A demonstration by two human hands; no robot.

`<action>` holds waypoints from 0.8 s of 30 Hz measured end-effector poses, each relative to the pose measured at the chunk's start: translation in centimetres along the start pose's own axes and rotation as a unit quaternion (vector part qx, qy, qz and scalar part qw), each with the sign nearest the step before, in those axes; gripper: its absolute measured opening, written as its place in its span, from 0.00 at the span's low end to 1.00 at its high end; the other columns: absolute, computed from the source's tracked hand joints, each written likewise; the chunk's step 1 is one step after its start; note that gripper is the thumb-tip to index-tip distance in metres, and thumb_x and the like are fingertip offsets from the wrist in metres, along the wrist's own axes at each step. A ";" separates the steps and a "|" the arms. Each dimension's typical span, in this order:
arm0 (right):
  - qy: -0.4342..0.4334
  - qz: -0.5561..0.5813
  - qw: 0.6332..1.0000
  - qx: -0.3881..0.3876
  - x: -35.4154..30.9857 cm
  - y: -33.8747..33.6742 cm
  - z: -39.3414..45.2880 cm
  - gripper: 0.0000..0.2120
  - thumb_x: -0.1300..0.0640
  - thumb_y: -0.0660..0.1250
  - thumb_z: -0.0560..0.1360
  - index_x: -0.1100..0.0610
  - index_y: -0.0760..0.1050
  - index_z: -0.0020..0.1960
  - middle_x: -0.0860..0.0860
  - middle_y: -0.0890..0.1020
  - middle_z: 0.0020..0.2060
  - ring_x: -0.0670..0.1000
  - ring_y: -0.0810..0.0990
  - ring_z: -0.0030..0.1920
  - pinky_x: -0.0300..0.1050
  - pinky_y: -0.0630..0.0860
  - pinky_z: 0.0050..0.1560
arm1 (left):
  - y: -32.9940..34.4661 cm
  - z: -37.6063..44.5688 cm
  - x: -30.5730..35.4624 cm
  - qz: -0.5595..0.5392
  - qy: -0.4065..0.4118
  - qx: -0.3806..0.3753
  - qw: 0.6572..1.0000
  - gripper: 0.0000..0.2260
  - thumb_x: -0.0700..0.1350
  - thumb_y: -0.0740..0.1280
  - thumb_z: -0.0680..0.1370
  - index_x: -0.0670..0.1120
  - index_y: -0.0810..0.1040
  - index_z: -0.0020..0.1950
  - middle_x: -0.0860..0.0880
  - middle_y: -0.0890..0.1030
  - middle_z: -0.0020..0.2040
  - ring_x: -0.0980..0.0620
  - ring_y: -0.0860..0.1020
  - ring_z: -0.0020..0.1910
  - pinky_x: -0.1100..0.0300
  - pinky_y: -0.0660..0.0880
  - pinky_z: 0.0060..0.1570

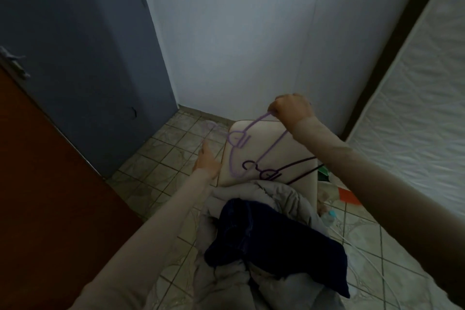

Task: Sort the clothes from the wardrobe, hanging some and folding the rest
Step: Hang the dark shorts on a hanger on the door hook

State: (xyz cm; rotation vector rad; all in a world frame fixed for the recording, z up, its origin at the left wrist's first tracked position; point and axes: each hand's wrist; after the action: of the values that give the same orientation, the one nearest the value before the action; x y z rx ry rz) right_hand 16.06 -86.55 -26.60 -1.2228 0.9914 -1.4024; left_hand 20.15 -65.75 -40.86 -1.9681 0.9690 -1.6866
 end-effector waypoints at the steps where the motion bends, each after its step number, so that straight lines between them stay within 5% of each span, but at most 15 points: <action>1: 0.006 0.018 1.000 0.013 -0.1 -0.5 0.2 0.14 0.59 0.58 0.80 0.57 0.77 0.61 0.56 0.79 0.57 0.57 0.77 0.56 0.48 0.70 0.54 | -0.2 -0.1 -0.1 -0.001 -0.001 0.001 1.000 0.35 0.37 0.63 0.77 0.43 0.44 0.77 0.39 0.57 0.75 0.42 0.60 0.72 0.56 0.60 0.68; 7: 0.074 0.198 0.977 0.003 -0.8 0.4 0.7 0.10 0.55 0.63 0.78 0.57 0.80 0.55 0.57 0.82 0.49 0.57 0.79 0.50 0.48 0.73 0.47 | -1.7 -0.6 -1.3 0.007 -0.028 0.032 0.999 0.28 0.36 0.63 0.75 0.40 0.58 0.74 0.38 0.67 0.68 0.40 0.68 0.65 0.53 0.68 0.62; 12: 0.009 0.328 0.939 -0.104 -0.4 3.3 -0.1 0.09 0.60 0.68 0.74 0.60 0.82 0.53 0.54 0.83 0.45 0.45 0.74 0.37 0.29 0.67 0.35 | -3.9 0.2 -3.8 0.045 -0.015 0.080 0.996 0.19 0.40 0.66 0.75 0.40 0.68 0.65 0.39 0.74 0.63 0.40 0.72 0.61 0.45 0.71 0.59; 16: -0.007 0.361 0.920 -0.151 -0.1 5.6 -1.0 0.08 0.63 0.67 0.75 0.63 0.81 0.52 0.61 0.83 0.44 0.39 0.74 0.25 0.26 0.68 0.29 | -4.7 -0.9 -4.5 0.065 0.020 0.074 0.995 0.12 0.40 0.66 0.77 0.40 0.78 0.59 0.40 0.80 0.56 0.43 0.77 0.55 0.57 0.73 0.53; 18: -0.002 0.343 0.922 -0.180 0.0 6.2 -1.3 0.08 0.63 0.67 0.74 0.62 0.81 0.52 0.61 0.83 0.45 0.37 0.75 0.28 0.26 0.68 0.32 | -4.5 -1.4 -4.8 0.054 0.037 0.053 0.996 0.10 0.40 0.67 0.77 0.37 0.81 0.55 0.40 0.81 0.51 0.45 0.79 0.51 0.60 0.71 0.47; 21: -0.011 0.299 0.920 -0.254 -1.0 6.3 -1.9 0.11 0.59 0.70 0.73 0.59 0.81 0.54 0.57 0.83 0.48 0.45 0.76 0.42 0.33 0.68 0.39 | -3.8 -2.4 -4.3 0.035 0.074 0.017 0.996 0.07 0.36 0.66 0.76 0.34 0.81 0.50 0.41 0.79 0.43 0.51 0.75 0.44 0.59 0.70 0.44; 24: -0.036 0.327 0.904 -0.274 -3.5 6.3 -2.3 0.12 0.58 0.68 0.75 0.63 0.79 0.55 0.58 0.83 0.46 0.49 0.76 0.41 0.32 0.69 0.40 | -2.7 -3.1 -2.5 0.069 0.113 -0.028 0.991 0.06 0.35 0.65 0.76 0.34 0.81 0.49 0.40 0.80 0.42 0.52 0.73 0.42 0.60 0.66 0.40</action>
State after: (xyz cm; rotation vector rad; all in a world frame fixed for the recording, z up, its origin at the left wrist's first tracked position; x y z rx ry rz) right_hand 14.77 -84.30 -33.74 -1.1509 1.6235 -0.5548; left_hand 17.73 -61.64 -40.20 -1.7255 1.2145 -1.8494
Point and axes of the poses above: each hand's wrist, its own z-axis towards the middle knuckle, its own y-axis out of the palm, x = y × z
